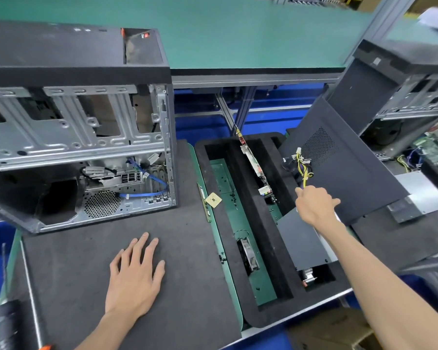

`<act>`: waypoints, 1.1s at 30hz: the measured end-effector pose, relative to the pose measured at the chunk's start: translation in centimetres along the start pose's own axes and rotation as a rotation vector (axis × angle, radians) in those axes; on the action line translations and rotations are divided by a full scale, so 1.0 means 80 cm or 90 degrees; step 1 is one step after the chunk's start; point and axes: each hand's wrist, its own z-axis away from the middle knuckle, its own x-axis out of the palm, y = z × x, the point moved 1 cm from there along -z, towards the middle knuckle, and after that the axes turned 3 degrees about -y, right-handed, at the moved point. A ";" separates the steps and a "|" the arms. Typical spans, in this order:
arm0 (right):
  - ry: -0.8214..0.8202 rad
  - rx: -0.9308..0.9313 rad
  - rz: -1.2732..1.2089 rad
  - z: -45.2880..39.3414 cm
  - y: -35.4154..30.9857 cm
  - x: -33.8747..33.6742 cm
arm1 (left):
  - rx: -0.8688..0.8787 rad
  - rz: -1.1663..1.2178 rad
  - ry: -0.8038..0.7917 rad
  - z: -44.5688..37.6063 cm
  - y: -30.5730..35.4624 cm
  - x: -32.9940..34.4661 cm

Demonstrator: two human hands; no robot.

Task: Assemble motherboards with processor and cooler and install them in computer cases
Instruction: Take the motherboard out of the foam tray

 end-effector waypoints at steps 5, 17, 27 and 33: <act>0.009 0.000 0.005 0.000 -0.002 0.008 | 0.001 0.002 0.000 0.000 -0.003 0.003; -0.016 0.027 -0.040 -0.016 0.025 0.010 | 0.002 0.003 -0.012 -0.002 -0.005 0.006; -0.052 -0.084 0.041 -0.017 0.014 0.023 | 0.009 0.005 -0.010 -0.001 -0.003 0.000; -0.141 -0.103 0.128 -0.023 0.009 0.018 | 0.011 0.008 -0.013 -0.001 -0.004 -0.001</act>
